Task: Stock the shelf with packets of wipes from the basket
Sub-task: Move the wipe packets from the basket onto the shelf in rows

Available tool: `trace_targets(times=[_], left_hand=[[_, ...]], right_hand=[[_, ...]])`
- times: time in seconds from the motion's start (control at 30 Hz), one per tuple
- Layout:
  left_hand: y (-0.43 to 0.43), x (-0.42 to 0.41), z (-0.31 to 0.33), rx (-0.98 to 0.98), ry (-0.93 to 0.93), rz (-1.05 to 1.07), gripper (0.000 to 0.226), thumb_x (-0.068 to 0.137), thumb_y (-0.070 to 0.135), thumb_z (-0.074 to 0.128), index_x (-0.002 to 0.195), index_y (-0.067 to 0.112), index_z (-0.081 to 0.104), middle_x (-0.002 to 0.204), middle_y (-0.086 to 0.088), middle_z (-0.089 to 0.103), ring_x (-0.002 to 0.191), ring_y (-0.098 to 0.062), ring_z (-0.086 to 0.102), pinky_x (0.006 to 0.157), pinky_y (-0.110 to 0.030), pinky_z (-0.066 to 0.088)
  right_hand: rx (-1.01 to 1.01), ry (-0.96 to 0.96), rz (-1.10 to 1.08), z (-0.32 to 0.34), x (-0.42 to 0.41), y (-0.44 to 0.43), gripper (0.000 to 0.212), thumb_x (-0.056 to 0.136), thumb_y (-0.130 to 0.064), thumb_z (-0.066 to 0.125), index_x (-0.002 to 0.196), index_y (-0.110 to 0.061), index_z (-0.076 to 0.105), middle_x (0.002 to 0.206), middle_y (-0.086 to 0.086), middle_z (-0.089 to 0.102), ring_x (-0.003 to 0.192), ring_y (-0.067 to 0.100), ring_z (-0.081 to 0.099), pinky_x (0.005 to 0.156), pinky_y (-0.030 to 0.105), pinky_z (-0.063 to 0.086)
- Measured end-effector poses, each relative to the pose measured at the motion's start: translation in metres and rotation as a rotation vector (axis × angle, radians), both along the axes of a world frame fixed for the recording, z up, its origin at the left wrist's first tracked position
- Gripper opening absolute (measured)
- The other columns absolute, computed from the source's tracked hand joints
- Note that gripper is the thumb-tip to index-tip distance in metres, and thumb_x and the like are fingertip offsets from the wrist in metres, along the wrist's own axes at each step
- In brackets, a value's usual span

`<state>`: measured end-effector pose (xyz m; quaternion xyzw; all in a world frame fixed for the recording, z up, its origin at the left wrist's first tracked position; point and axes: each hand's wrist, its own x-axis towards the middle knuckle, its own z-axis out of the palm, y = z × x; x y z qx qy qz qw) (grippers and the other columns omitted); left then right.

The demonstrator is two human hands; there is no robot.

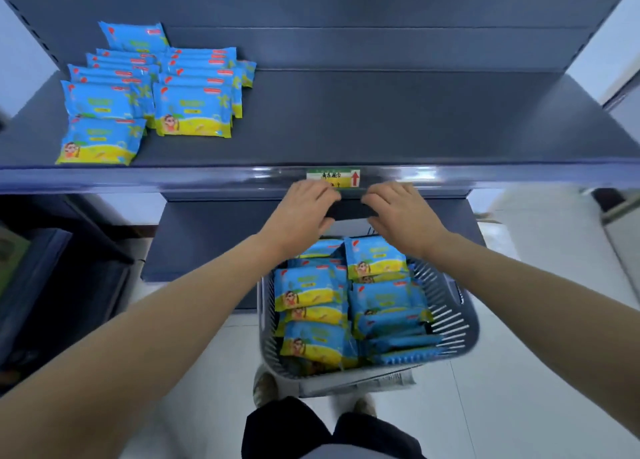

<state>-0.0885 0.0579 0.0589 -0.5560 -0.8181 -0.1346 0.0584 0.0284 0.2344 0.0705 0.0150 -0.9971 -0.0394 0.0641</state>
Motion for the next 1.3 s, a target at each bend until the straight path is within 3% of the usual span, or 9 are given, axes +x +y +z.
trace_targets(times=[0.13, 0.37, 0.67, 0.8, 0.93, 1.07, 1.13, 1.23, 1.3], left_hand=[[-0.006, 0.008, -0.045, -0.183, -0.080, 0.104, 0.037, 0.090, 0.021, 0.053, 0.125, 0.010, 0.049, 0.122, -0.008, 0.051, 0.113, -0.025, 0.044, 0.100, -0.030, 0.024], [-0.004, 0.014, -0.092, -0.361, -0.079, 0.262, 0.047, 0.088, 0.020, 0.057, 0.132, 0.009, 0.044, 0.131, -0.012, 0.049, 0.119, -0.031, 0.043, 0.101, -0.036, 0.027], [0.010, 0.018, -0.111, -0.547, 0.041, 0.403, 0.030, 0.091, 0.018, 0.051, 0.119, 0.011, 0.055, 0.122, -0.011, 0.052, 0.117, -0.029, 0.045, 0.103, -0.037, 0.029], [0.011, 0.021, -0.098, -0.458, 0.017, 0.418, 0.024, 0.090, 0.020, 0.048, 0.110, 0.013, 0.061, 0.114, -0.008, 0.055, 0.112, -0.028, 0.048, 0.093, -0.036, 0.034], [0.004, 0.022, -0.072, -0.360, -0.014, 0.414, 0.026, 0.089, 0.025, 0.050, 0.109, 0.013, 0.061, 0.109, -0.008, 0.055, 0.106, -0.027, 0.051, 0.087, -0.036, 0.035], [-0.003, 0.025, -0.049, -0.295, -0.045, 0.430, 0.025, 0.089, 0.024, 0.051, 0.110, 0.013, 0.060, 0.107, -0.008, 0.054, 0.103, -0.026, 0.050, 0.085, -0.034, 0.033], [-0.006, 0.025, -0.039, -0.273, -0.071, 0.439, 0.025, 0.089, 0.023, 0.052, 0.110, 0.013, 0.060, 0.107, -0.007, 0.054, 0.104, -0.026, 0.049, 0.085, -0.034, 0.032], [-0.008, 0.025, -0.023, -0.271, -0.062, 0.426, 0.024, 0.089, 0.023, 0.054, 0.109, 0.013, 0.061, 0.107, -0.006, 0.054, 0.104, -0.026, 0.050, 0.086, -0.034, 0.032], [-0.007, 0.022, -0.008, -0.244, -0.051, 0.426, 0.022, 0.088, 0.023, 0.055, 0.108, 0.013, 0.060, 0.107, -0.006, 0.055, 0.104, -0.026, 0.051, 0.087, -0.034, 0.032]], right_hand=[[0.009, -0.158, 0.001, -0.034, 0.018, 0.013, 0.037, 0.093, -0.023, 0.048, 0.128, -0.009, 0.049, 0.133, 0.009, 0.048, 0.123, 0.028, 0.043, 0.099, 0.037, 0.029], [0.027, -0.248, 0.015, -0.066, 0.036, 0.031, 0.045, 0.094, -0.028, 0.048, 0.135, -0.012, 0.042, 0.137, 0.008, 0.044, 0.126, 0.027, 0.039, 0.101, 0.037, 0.027], [0.025, -0.374, -0.021, -0.105, 0.030, 0.042, 0.058, 0.093, -0.034, 0.050, 0.141, -0.011, 0.029, 0.148, 0.011, 0.029, 0.135, 0.028, 0.027, 0.107, 0.041, 0.024], [-0.016, -0.443, -0.072, -0.123, 0.019, 0.045, 0.066, 0.090, -0.035, 0.054, 0.143, -0.010, 0.024, 0.150, 0.011, 0.024, 0.137, 0.030, 0.025, 0.108, 0.044, 0.024], [-0.018, -0.441, -0.143, -0.138, 0.008, 0.041, 0.068, 0.083, -0.032, 0.061, 0.139, -0.010, 0.029, 0.138, 0.010, 0.035, 0.127, 0.030, 0.032, 0.103, 0.043, 0.029], [0.111, -0.472, -0.166, -0.139, 0.004, 0.030, 0.044, 0.084, -0.019, 0.054, 0.125, -0.009, 0.044, 0.127, 0.014, 0.043, 0.118, 0.033, 0.038, 0.098, 0.045, 0.031], [0.079, -0.509, -0.148, -0.133, 0.003, 0.024, 0.039, 0.085, -0.011, 0.050, 0.123, -0.009, 0.045, 0.125, 0.014, 0.048, 0.117, 0.033, 0.044, 0.098, 0.044, 0.034], [-0.060, -0.532, -0.098, -0.103, -0.004, 0.016, 0.039, 0.086, -0.002, 0.044, 0.124, -0.010, 0.044, 0.119, 0.015, 0.058, 0.108, 0.034, 0.056, 0.081, 0.038, 0.043], [-0.126, -0.495, -0.085, -0.072, -0.012, 0.012, 0.047, 0.084, 0.000, 0.042, 0.129, -0.013, 0.041, 0.116, 0.016, 0.060, 0.103, 0.036, 0.059, 0.070, 0.036, 0.041]])
